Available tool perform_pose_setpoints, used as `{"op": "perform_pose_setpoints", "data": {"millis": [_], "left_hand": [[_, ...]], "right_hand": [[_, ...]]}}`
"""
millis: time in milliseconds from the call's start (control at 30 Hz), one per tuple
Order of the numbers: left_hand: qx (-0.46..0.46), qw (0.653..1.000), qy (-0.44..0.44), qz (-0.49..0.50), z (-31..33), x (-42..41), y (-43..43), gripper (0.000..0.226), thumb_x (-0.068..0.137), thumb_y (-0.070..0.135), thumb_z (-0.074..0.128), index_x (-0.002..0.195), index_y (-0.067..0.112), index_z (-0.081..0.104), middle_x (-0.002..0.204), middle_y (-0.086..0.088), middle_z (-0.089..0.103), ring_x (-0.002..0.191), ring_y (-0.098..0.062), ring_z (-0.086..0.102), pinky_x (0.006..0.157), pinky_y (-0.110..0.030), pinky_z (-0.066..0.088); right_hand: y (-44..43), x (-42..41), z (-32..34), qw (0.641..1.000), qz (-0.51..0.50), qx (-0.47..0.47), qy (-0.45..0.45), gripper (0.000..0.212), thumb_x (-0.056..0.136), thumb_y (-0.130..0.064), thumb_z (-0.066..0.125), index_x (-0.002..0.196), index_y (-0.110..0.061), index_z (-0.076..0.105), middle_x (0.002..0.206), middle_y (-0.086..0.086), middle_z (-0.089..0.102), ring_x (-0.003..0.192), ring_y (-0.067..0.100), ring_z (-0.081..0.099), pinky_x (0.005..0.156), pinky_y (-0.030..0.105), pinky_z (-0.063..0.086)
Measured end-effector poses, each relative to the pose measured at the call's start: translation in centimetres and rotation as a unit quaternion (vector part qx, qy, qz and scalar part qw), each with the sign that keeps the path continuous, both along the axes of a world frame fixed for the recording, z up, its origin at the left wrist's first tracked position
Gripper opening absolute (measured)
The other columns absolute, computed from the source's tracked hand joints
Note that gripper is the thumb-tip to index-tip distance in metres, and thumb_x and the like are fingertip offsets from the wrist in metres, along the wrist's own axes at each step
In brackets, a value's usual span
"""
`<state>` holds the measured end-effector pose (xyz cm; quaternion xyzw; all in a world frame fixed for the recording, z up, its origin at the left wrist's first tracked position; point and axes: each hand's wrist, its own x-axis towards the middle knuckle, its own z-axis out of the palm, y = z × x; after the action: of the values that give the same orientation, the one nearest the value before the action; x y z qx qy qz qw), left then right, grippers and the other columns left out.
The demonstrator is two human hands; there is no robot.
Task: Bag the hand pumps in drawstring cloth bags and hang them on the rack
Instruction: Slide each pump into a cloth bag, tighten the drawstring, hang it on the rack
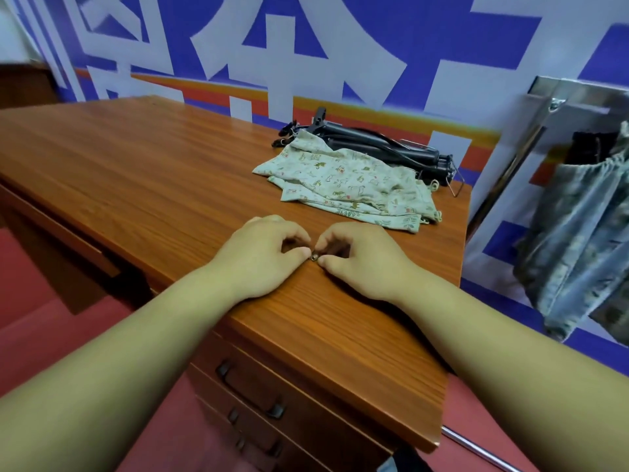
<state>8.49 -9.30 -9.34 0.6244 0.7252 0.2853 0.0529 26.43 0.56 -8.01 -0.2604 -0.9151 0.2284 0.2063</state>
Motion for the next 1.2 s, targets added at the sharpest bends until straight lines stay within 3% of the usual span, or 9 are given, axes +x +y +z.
{"op": "perform_pose_setpoints", "data": {"millis": [200,533,733,933,1200], "left_hand": [[-0.011,0.999,0.032,0.006,0.0,0.5,-0.3,0.02,0.096,0.046,0.061,0.114,0.044,0.068,0.113,0.014,0.059,0.108,-0.014,0.048,0.101,-0.045,0.045],[0.008,0.999,0.045,0.007,0.2,0.9,-0.6,0.023,0.095,0.044,0.063,0.117,0.041,0.067,0.116,0.018,0.058,0.105,-0.01,0.047,0.098,-0.04,0.047],[0.02,0.999,0.025,-0.043,0.7,2.0,-0.3,0.014,0.091,0.041,0.071,0.105,0.042,0.073,0.107,0.019,0.058,0.108,-0.008,0.047,0.101,-0.041,0.043],[-0.01,0.999,0.013,-0.043,0.7,2.7,0.8,0.007,0.093,0.042,0.068,0.096,0.044,0.073,0.106,0.02,0.057,0.108,-0.008,0.046,0.104,-0.044,0.042],[0.006,0.999,0.028,-0.037,0.6,3.0,0.8,0.007,0.096,0.037,0.064,0.092,0.041,0.068,0.107,0.021,0.058,0.113,-0.008,0.045,0.104,-0.044,0.038]], "right_hand": [[-0.1,0.1,-0.1,1.0,-0.004,0.02,-0.014,0.007,0.089,-0.024,0.071,0.093,-0.03,0.071,0.09,-0.012,0.068,0.083,0.003,0.062,0.077,0.026,0.052],[0.4,0.9,1.0,0.997,0.0,0.023,-0.075,0.009,0.093,-0.022,0.067,0.097,-0.03,0.07,0.096,-0.016,0.066,0.09,0.003,0.061,0.083,0.024,0.051],[0.7,2.1,0.1,1.0,-0.01,0.008,-0.027,0.013,0.089,-0.02,0.069,0.089,-0.031,0.063,0.088,-0.012,0.067,0.084,0.002,0.06,0.077,0.024,0.05],[0.6,2.6,-0.4,1.0,-0.016,-0.003,0.009,0.014,0.087,-0.018,0.071,0.084,-0.029,0.063,0.078,-0.014,0.066,0.071,-0.004,0.057,0.062,0.009,0.04],[0.5,2.6,-1.1,0.998,-0.045,0.021,0.03,0.012,0.086,-0.026,0.073,0.095,-0.028,0.067,0.085,-0.013,0.067,0.078,0.0,0.06,0.069,0.017,0.047]]}}
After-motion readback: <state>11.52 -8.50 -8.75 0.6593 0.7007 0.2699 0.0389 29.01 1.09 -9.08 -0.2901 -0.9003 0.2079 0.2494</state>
